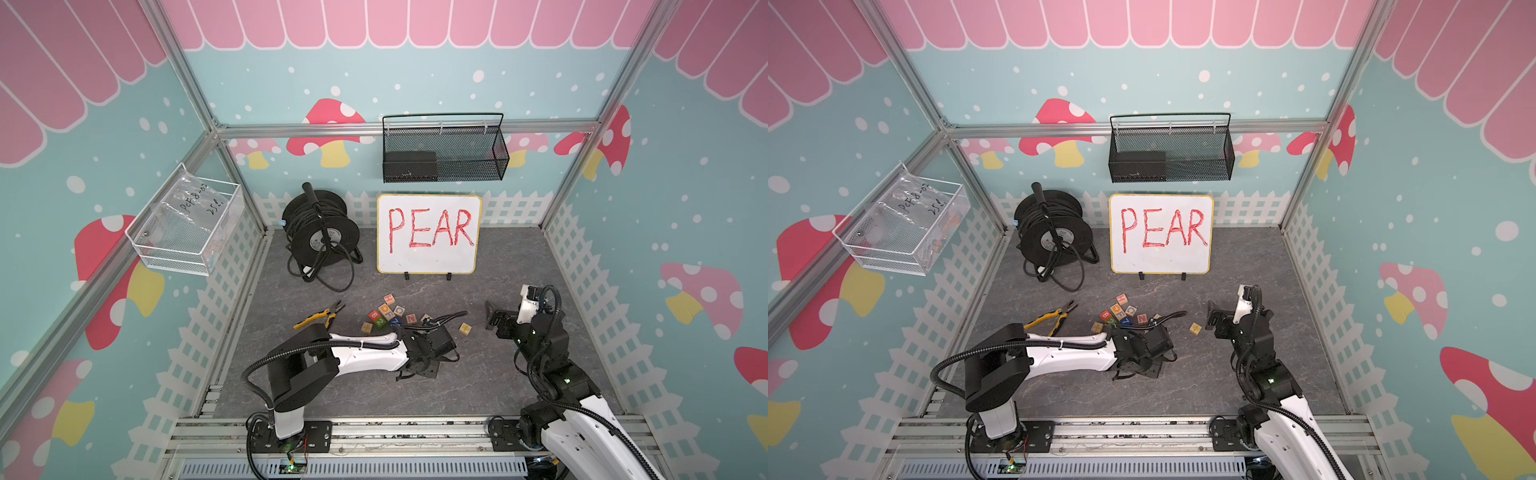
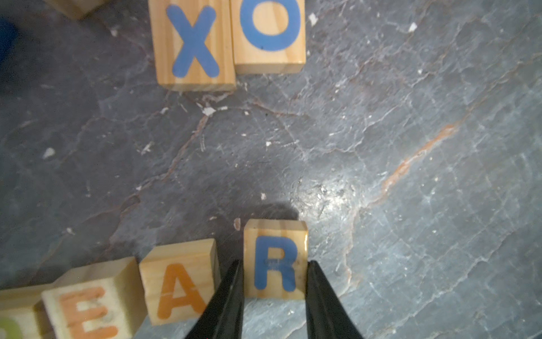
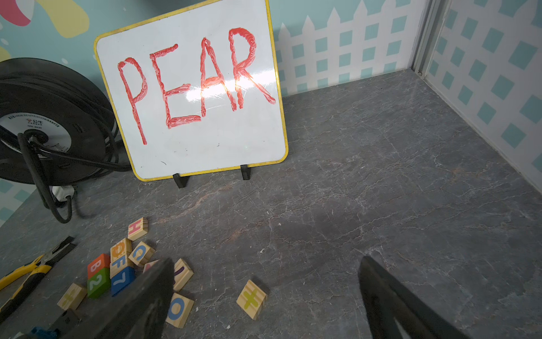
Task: Spell the uppercase word “pear” with letter blocks
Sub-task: Place the letter block at the center of the board, then move the letter blocks to the center of the board.
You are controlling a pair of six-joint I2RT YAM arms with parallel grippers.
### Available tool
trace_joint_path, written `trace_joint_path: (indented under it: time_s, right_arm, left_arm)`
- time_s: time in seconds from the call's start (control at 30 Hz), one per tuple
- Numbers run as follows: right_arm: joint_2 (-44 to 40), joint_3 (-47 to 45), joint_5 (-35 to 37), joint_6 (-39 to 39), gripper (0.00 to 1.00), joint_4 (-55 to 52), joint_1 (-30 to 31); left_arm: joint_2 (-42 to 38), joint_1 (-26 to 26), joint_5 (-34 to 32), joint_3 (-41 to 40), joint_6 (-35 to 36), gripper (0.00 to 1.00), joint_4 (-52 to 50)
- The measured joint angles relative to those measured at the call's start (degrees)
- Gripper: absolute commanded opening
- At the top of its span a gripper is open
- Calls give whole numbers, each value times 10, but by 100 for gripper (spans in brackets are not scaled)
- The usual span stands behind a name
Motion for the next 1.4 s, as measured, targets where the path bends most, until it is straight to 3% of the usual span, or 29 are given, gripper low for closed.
trace_joint_path:
  time_s: [0.67, 1.07, 1.23, 1.4]
  right_arm:
    - [1, 0, 0, 1, 99, 0, 0]
    - [23, 0, -3, 7, 98, -6, 0]
    - [25, -6, -28, 6, 97, -20, 0]
    - [52, -22, -74, 9, 97, -37, 0]
  left_arm:
    - [-4, -12, -3, -9, 3, 51, -5]
    - [-97, -11, -69, -22, 13, 59, -2]
    - [-144, 21, -87, -50, 17, 61, 4]
    - [-193, 98, -94, -108, 20, 64, 8]
